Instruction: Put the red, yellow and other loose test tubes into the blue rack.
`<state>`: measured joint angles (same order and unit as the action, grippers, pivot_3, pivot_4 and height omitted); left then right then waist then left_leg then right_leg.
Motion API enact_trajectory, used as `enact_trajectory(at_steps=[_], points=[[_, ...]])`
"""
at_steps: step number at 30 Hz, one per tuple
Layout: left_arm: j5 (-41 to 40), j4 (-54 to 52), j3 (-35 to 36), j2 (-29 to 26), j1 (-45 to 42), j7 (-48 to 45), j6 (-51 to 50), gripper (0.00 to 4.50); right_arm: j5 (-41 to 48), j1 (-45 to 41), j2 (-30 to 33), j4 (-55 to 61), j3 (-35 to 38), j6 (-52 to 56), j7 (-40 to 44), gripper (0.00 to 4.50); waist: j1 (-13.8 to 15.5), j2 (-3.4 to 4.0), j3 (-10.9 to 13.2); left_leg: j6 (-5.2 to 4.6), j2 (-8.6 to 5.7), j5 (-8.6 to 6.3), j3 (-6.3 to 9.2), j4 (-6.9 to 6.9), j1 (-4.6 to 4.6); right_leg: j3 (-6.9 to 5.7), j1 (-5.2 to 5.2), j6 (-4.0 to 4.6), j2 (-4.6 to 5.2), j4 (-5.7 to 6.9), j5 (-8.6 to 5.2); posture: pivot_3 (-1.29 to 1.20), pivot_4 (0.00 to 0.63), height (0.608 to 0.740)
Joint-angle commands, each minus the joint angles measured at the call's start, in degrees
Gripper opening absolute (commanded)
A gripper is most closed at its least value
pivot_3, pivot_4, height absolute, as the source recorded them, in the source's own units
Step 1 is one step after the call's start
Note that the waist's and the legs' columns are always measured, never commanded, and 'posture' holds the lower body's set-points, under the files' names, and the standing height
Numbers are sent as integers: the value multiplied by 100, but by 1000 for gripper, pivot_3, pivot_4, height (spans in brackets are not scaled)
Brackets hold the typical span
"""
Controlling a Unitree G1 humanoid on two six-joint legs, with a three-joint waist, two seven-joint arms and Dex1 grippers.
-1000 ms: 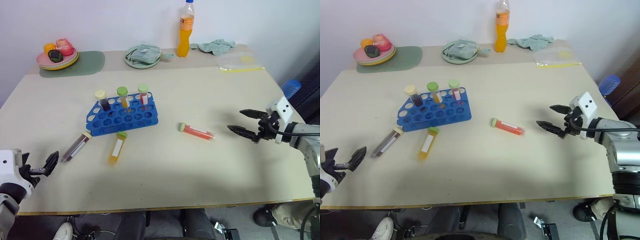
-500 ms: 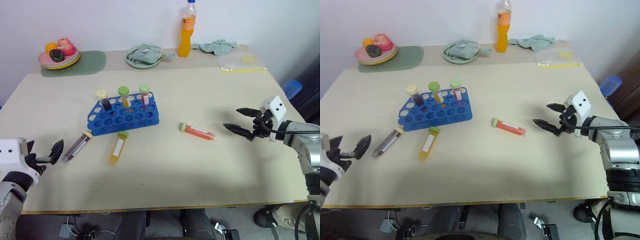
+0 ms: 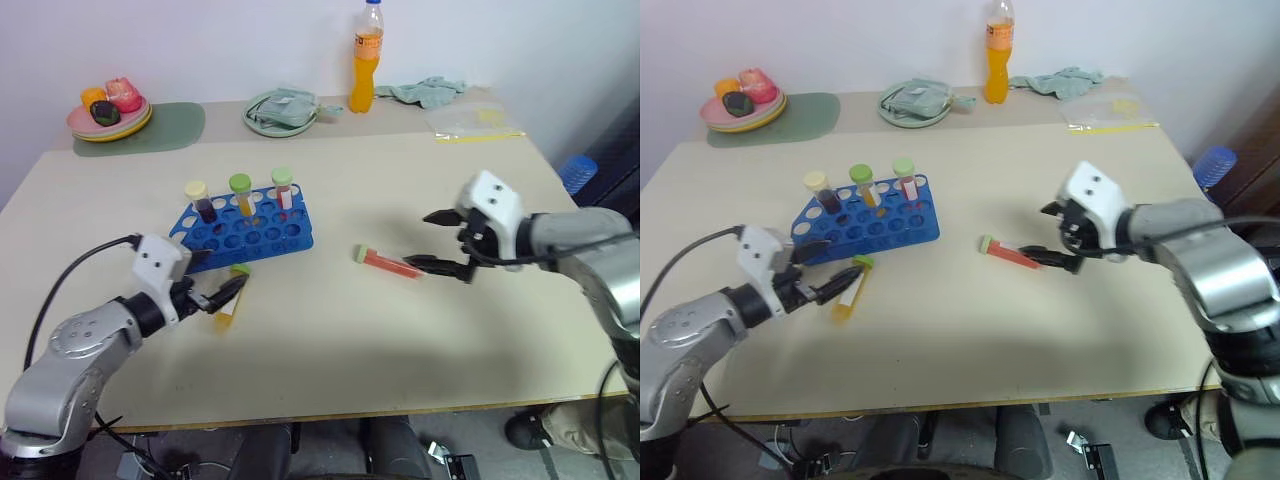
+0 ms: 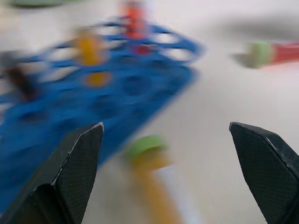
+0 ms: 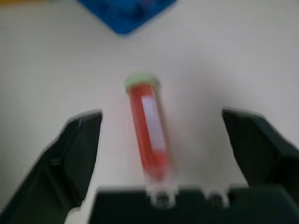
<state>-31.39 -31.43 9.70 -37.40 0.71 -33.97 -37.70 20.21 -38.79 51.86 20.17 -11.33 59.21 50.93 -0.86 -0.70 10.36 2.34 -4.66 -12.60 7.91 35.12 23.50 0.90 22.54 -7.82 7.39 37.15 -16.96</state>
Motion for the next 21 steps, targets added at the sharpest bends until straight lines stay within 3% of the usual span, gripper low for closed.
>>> enact_trajectory(at_steps=[1,7,15,18,21], points=[[203,-193,-613,-40,-170,-373,342,4443,-238,-872,-348,-397,-966,760,-11,4500,7,-1,0,0,0,0,1,-1,1,0,2,0,-1,0,0,0,150,740],[354,-534,-1295,53,-126,-563,513,4443,-575,-2046,-938,-1697,-2161,1139,174,4500,12,-1,1,0,-2,0,4,0,15,0,15,-4,0,0,3,0,150,740],[643,-926,-1614,104,408,-438,701,4443,-1149,-2647,-1327,-3037,-3037,852,592,4500,-7,2,2,1,-1,0,3,-2,17,2,23,-10,-4,6,7,0,150,740],[787,-861,-1638,151,554,-412,873,4500,-1270,-2762,-1482,-3316,-3098,924,616,3696,-17,3,3,1,2,0,3,-2,16,3,25,-9,-8,8,7,0,150,740],[921,-704,-1679,217,633,-428,1062,4500,-1328,-2872,-1583,-3390,-3127,1003,713,2207,-7,4,3,1,4,1,2,-3,16,3,26,-7,-10,8,9,0,150,740]])
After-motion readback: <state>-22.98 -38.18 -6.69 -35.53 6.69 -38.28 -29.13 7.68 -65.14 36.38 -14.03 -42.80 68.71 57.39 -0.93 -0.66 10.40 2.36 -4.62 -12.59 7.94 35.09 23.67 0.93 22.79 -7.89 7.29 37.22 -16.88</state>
